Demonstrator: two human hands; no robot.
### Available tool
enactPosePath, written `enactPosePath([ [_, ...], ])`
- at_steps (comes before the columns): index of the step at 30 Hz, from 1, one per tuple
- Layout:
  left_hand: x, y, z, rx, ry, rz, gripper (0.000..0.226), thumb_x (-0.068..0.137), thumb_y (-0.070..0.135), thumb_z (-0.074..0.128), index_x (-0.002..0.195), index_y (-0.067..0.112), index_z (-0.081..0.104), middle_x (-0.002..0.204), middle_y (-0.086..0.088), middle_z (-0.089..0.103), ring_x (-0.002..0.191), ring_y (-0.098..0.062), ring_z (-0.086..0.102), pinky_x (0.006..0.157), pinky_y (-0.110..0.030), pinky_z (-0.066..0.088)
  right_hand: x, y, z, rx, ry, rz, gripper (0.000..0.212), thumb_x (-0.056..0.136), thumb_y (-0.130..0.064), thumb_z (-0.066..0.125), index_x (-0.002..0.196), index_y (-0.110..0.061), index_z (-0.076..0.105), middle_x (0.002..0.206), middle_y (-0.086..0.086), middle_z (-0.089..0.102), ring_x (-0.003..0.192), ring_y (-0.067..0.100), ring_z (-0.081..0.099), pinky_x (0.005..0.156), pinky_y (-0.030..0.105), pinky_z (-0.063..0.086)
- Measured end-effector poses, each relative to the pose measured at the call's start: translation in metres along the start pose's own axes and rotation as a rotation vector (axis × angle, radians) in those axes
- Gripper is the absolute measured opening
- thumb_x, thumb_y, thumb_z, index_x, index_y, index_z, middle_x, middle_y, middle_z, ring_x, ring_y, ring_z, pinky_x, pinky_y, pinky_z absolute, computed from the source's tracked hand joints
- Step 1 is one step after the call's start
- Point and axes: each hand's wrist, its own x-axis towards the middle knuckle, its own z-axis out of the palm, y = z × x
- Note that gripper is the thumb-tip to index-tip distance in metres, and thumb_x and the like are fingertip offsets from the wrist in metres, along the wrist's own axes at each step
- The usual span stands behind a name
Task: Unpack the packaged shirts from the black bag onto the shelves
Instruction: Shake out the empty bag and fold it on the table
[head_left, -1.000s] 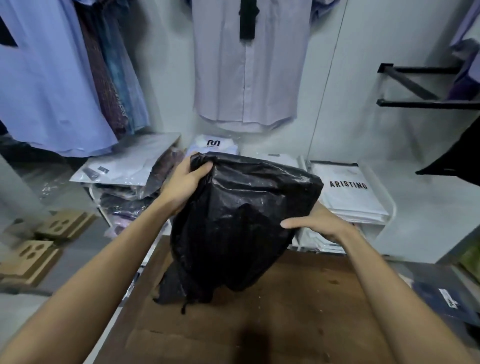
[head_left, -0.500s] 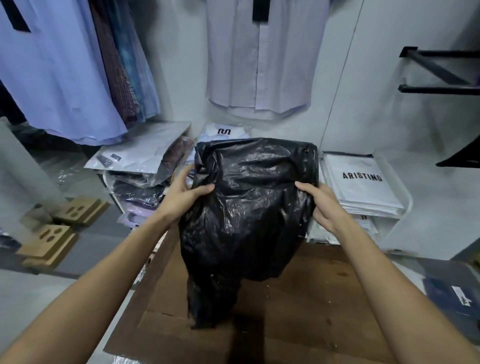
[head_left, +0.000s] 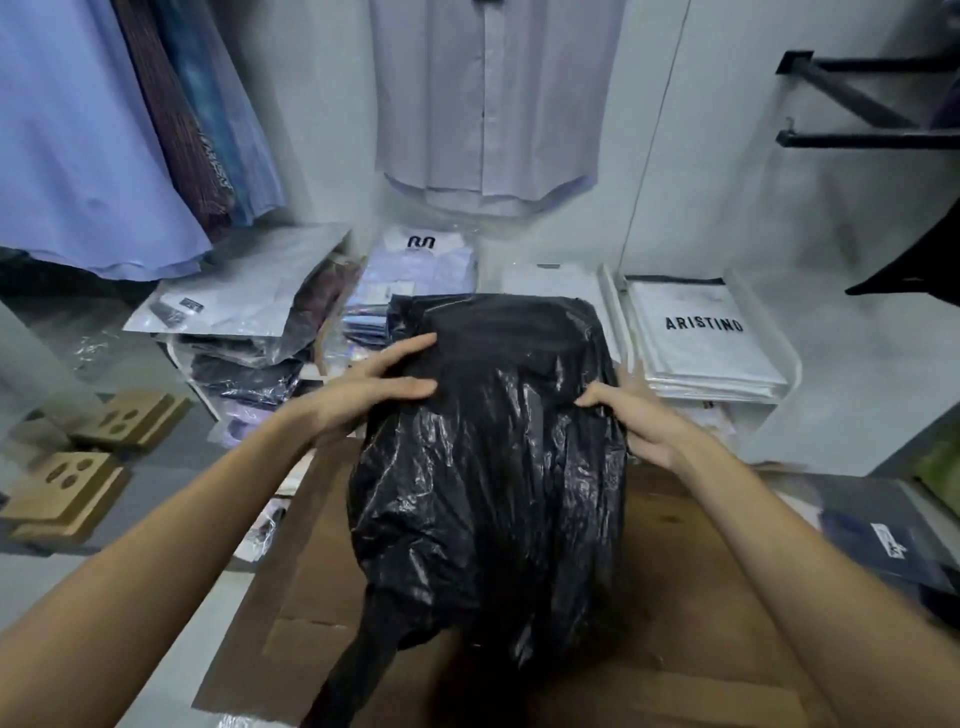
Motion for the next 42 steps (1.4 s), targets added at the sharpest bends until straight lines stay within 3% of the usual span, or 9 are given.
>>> enactPosePath([
  [2,0.002,-0.016,0.001,0.078,-0.023,-0.039,0.097,0.055,0.015,0.092,0.143,0.036,0.055,0.133,0.003,0.067,0.118,-0.012,0.066,0.095,-0.029,0.055,-0.001,0.015,-0.01,-0.004,-0.042,-0.042,0.078,0.09,0.007,0.061,0.151,-0.038,0.041,0.143,-0.001,0.059,0.12,0.019,0.064,0.093,0.037,0.058],
  [5,0.006,-0.032,0.002,0.076,-0.081,-0.088,0.096,0.058,-0.007,0.082,0.143,0.029,0.054,0.127,0.003,0.069,0.109,-0.009,0.068,0.088,-0.025,0.057,-0.011,0.036,-0.026,-0.076,-0.086,-0.079,0.095,0.095,0.005,0.064,0.159,-0.048,0.018,0.148,-0.032,0.023,0.137,-0.001,0.034,0.118,0.031,0.032],
  [12,0.029,-0.07,0.036,-0.095,0.094,-0.229,0.038,0.089,0.006,0.074,0.119,0.03,0.073,0.118,-0.006,0.074,0.104,-0.025,0.069,0.078,-0.028,0.061,-0.007,0.08,-0.035,-0.108,-0.011,0.096,0.038,0.1,-0.009,0.061,0.123,-0.037,0.071,0.146,-0.008,0.049,0.141,0.013,0.038,0.118,0.032,0.033],
  [17,0.028,-0.083,0.032,0.184,-0.251,-0.347,0.1,0.063,0.009,0.094,0.146,0.04,0.047,0.135,0.007,0.057,0.117,-0.013,0.061,0.09,-0.028,0.055,-0.01,0.087,-0.045,-0.303,-0.104,0.221,0.078,0.076,0.007,0.082,0.141,-0.03,0.06,0.146,-0.01,0.047,0.14,0.008,0.037,0.123,0.037,0.028],
  [23,0.045,-0.014,0.015,0.477,0.069,0.031,0.088,0.055,-0.003,0.082,0.133,0.032,0.058,0.125,0.002,0.066,0.116,-0.018,0.063,0.092,-0.013,0.048,0.007,0.015,-0.028,-0.613,0.069,-0.055,0.089,0.071,-0.005,0.091,0.148,-0.023,0.052,0.138,-0.006,0.058,0.126,0.012,0.056,0.098,0.014,0.046],
  [28,0.037,0.043,0.006,0.713,0.42,0.507,0.083,0.063,-0.008,0.079,0.141,0.014,0.059,0.139,-0.005,0.063,0.128,-0.019,0.058,0.105,-0.006,0.033,0.009,-0.05,-0.014,-0.774,0.356,-0.569,0.084,0.072,-0.015,0.091,0.146,-0.026,0.055,0.131,-0.013,0.062,0.124,0.002,0.055,0.109,0.017,0.04],
  [32,0.02,0.024,0.018,0.744,0.531,0.576,0.08,0.069,-0.005,0.079,0.143,0.016,0.057,0.137,-0.009,0.064,0.125,-0.024,0.06,0.104,-0.007,0.034,-0.004,-0.032,-0.007,-0.734,0.421,-0.746,0.066,0.081,-0.013,0.08,0.143,-0.025,0.06,0.125,-0.016,0.065,0.12,-0.001,0.058,0.105,0.01,0.041],
  [38,-0.024,-0.11,0.062,0.718,0.376,0.262,0.088,0.064,-0.005,0.079,0.144,0.021,0.056,0.129,-0.017,0.063,0.116,-0.037,0.064,0.097,-0.024,0.044,-0.033,0.1,-0.016,-0.81,0.232,-0.475,0.074,0.075,-0.018,0.089,0.143,-0.028,0.059,0.124,0.001,0.073,0.117,0.011,0.064,0.094,0.014,0.048],
  [42,-0.068,-0.169,0.096,0.713,0.277,0.095,0.084,0.073,0.001,0.08,0.148,0.028,0.051,0.134,-0.013,0.06,0.119,-0.034,0.062,0.096,-0.033,0.05,-0.066,0.169,-0.025,-0.859,-0.011,-0.152,0.101,0.068,-0.031,0.096,0.151,-0.046,0.041,0.141,-0.013,0.06,0.129,0.006,0.056,0.103,0.023,0.049],
])
